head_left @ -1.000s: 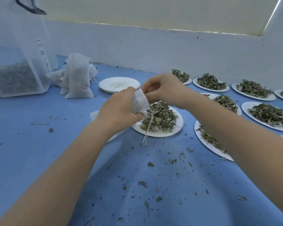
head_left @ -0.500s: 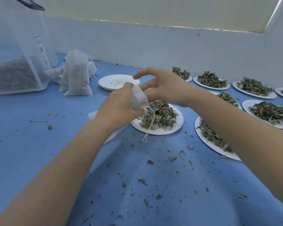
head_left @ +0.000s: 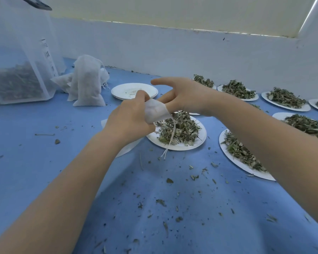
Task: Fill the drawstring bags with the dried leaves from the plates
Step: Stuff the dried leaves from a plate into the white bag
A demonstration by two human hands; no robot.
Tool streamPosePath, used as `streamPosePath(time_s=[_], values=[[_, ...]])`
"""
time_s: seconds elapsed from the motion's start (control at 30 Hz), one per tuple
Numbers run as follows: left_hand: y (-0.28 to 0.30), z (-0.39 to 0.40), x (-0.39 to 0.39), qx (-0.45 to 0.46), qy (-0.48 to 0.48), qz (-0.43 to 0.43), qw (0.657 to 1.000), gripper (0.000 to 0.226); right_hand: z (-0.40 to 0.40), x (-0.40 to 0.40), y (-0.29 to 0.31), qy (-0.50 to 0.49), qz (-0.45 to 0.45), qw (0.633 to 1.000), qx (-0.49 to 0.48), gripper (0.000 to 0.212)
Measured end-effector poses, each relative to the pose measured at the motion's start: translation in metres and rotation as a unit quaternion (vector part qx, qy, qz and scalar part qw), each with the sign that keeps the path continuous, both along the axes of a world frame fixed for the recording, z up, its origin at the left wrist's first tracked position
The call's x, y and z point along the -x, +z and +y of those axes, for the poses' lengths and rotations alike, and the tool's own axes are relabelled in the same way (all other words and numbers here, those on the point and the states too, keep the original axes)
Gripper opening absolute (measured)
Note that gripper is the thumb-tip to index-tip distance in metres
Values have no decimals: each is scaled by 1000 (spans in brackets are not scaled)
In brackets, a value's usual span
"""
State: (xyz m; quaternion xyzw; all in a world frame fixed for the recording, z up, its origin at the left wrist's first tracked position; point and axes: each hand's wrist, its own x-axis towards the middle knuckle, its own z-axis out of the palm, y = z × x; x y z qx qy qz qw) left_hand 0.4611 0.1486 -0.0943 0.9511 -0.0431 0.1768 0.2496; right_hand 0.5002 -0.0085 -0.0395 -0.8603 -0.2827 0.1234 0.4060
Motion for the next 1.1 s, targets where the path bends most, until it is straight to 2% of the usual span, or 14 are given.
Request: streamPosePath(time_s=[0.1, 0.17, 0.23, 0.3, 0.37, 0.4, 0.47, 0.6, 0.87, 1.1], values=[[2, 5, 1, -23, 22, 25, 999, 49, -12, 1, 2, -40, -41, 998, -8, 46], [3, 8, 1, -21, 21, 40, 999, 46, -23, 1, 4, -80, -144, 982, 90, 29], [3, 9, 1, -21, 13, 53, 998, 45, -33, 3, 4, -83, -216, 946, 227, 22], [2, 10, 1, -24, 9, 67, 997, 44, -39, 6, 2, -67, -166, 935, 305, 32], [0, 10, 1, -28, 3, 75, 997, 40, -39, 12, -2, -54, -95, 935, 337, 43], [0, 9, 1, -27, 0, 76, 997, 39, -38, 13, -7, -47, -90, 931, 351, 46], [-1, 8, 1, -29, -3, 79, 996, 37, -34, 13, -18, -45, -118, 926, 356, 46], [-2, 8, 1, -35, -9, 84, 996, 40, -26, 15, -30, -54, -190, 916, 348, 32], [-3, 10, -1, -51, -11, 83, 995, 44, -38, 11, 4, -83, -195, 955, 209, 10], [-3, 6, 1, -53, -17, 59, 997, 48, -26, 13, 9, -56, -194, 954, 220, 8]])
